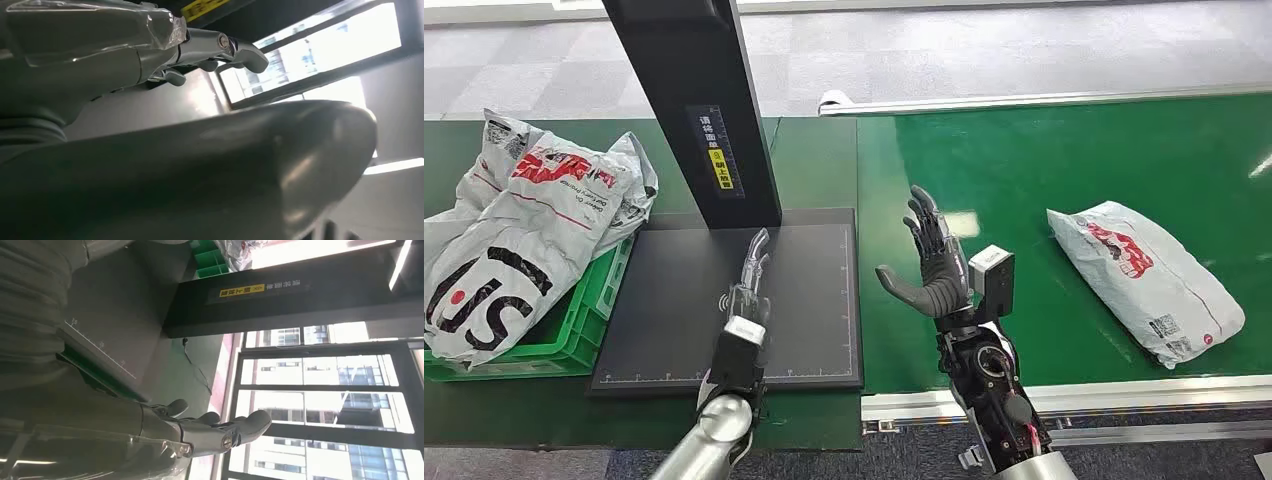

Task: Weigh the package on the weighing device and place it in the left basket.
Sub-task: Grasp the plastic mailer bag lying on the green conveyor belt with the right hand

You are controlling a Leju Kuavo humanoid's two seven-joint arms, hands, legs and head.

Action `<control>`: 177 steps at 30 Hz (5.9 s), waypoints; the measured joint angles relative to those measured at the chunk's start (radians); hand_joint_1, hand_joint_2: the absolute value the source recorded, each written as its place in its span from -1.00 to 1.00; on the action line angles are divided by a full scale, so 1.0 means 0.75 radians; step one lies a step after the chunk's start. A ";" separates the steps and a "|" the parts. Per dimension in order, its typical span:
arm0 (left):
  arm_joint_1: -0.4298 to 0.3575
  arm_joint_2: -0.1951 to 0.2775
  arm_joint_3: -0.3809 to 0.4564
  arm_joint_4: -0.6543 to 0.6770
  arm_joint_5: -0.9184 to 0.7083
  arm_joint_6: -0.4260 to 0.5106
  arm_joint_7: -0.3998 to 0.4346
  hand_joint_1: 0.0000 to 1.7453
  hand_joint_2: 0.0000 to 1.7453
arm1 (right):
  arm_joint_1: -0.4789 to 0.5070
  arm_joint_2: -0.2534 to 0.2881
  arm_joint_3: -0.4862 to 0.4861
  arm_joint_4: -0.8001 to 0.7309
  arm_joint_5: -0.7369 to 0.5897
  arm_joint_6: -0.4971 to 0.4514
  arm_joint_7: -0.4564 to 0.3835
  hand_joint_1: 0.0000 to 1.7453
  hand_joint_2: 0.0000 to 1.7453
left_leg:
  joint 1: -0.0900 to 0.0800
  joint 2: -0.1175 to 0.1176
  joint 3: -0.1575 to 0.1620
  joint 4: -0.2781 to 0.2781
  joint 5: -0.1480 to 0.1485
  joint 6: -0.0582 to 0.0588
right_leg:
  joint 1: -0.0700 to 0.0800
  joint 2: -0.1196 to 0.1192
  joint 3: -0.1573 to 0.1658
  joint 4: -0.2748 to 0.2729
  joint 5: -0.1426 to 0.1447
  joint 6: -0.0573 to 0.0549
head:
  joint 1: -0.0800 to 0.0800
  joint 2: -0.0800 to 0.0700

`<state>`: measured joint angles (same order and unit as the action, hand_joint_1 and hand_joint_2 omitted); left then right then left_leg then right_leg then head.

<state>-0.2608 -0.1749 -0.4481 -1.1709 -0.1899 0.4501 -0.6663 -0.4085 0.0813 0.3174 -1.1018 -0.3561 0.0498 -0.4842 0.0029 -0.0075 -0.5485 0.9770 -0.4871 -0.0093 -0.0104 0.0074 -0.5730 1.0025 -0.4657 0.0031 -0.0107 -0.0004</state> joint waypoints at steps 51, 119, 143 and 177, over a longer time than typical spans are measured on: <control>0.015 0.085 0.144 -0.006 0.384 -0.292 0.154 -1.00 1.00 | 0.188 -0.099 -0.065 -0.116 0.398 0.042 -0.013 -1.00 1.00 | 0.000 0.000 0.001 0.000 0.001 0.000 | 0.000 0.000 0.001 0.000 0.000 0.000 | 0.000 0.000; 0.020 0.019 0.296 -0.228 0.100 -0.445 0.432 -1.00 1.00 | -0.032 -0.206 -0.636 0.212 2.013 -0.146 0.995 -1.00 1.00 | 0.000 0.000 0.000 0.000 0.000 0.000 | 0.000 0.000 0.000 0.000 0.001 0.000 | 0.000 0.000; 0.049 0.020 0.330 -0.228 0.088 -0.446 0.436 -1.00 1.00 | -0.097 -0.203 -0.653 0.324 1.832 -0.086 0.752 1.00 1.00 | 0.000 -0.001 -0.001 0.000 0.001 0.000 | -0.001 0.000 0.000 0.000 0.001 0.000 | 0.000 0.000; 0.085 0.006 0.402 -0.310 0.042 -0.289 0.318 -1.00 1.00 | 0.004 -0.102 -0.617 -0.200 1.396 -0.555 0.122 1.00 1.00 | 0.000 -0.003 -0.001 0.000 0.001 0.000 | -0.001 -0.001 -0.001 0.000 0.001 0.000 | 0.000 0.000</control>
<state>-0.1974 -0.1702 -0.1470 -1.4035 -0.1582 0.2337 -0.4281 -0.4056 0.0049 -0.1450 -1.2520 0.6908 -0.3666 -0.3926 0.0027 -0.0097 -0.5496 0.9773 -0.4865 -0.0094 -0.0109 0.0069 -0.5736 1.0027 -0.4649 0.0030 -0.0105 -0.0004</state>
